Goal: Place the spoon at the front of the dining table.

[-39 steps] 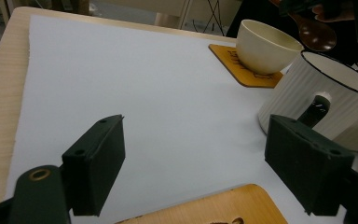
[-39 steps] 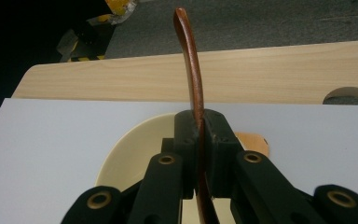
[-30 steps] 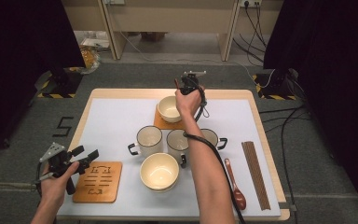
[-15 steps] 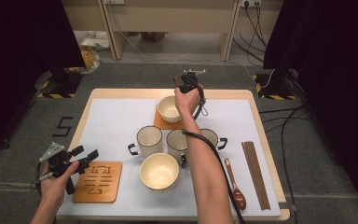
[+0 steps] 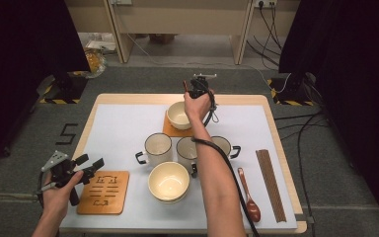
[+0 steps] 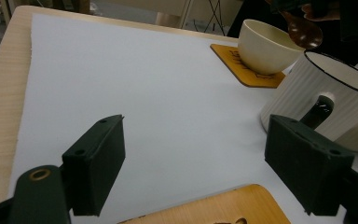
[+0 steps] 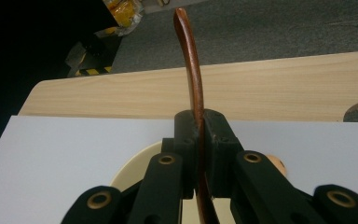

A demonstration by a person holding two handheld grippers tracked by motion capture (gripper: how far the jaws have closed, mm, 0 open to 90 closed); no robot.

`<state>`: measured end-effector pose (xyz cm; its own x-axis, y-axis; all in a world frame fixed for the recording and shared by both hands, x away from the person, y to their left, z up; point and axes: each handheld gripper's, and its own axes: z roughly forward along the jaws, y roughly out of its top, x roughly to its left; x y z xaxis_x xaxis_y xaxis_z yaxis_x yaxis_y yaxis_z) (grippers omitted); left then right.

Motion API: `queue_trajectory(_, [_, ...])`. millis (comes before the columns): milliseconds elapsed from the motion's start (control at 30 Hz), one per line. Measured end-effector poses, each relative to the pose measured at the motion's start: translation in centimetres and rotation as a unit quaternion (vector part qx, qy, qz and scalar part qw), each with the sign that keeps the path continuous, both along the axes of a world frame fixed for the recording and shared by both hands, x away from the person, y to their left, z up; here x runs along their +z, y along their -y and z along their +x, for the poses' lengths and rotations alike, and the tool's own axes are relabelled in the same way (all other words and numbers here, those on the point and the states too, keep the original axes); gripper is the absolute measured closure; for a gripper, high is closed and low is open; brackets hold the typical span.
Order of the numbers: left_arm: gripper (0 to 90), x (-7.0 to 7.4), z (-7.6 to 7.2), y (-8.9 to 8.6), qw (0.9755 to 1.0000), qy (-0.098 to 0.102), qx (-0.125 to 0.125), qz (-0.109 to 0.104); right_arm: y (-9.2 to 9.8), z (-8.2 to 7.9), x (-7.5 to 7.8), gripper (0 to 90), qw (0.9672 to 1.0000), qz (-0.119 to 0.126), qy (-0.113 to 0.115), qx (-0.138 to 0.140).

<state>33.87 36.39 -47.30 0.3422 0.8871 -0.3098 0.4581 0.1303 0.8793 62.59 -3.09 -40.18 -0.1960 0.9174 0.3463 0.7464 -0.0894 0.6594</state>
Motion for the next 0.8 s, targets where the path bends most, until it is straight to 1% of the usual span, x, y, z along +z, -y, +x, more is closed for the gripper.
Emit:
queue_trajectory(100, [19.5, -0.02, 0.00, 0.02, 1.0000, 0.000, 0.000, 0.000, 0.00, 0.12, 0.00, 84.5, 1.0000, 0.004, 0.002, 0.000])
queue_trajectory(333, [19.5, -0.04, 0.03, 0.00, 1.0000, -0.001, -0.001, 0.000, -0.05, 0.38, -0.13, 84.5, 1.0000, 0.003, 0.004, -0.002])
queue_trajectory(533, [19.5, -0.07, 0.04, 0.00, 1.0000, -0.001, -0.001, 0.000, -0.03, 0.59, -0.74, 84.5, 0.9999, 0.008, -0.003, -0.006])
queue_trajectory(733, [19.5, -0.08, 0.05, -0.09, 1.0000, -0.001, 0.001, 0.001, -0.21, 0.75, -0.78, 84.5, 0.9999, 0.010, 0.004, -0.003])
queue_trajectory(800, [19.6, -0.11, 0.05, -0.06, 1.0000, -0.001, 0.001, 0.001, -0.25, 0.76, -0.69, 84.6, 0.9999, 0.016, 0.005, -0.005])
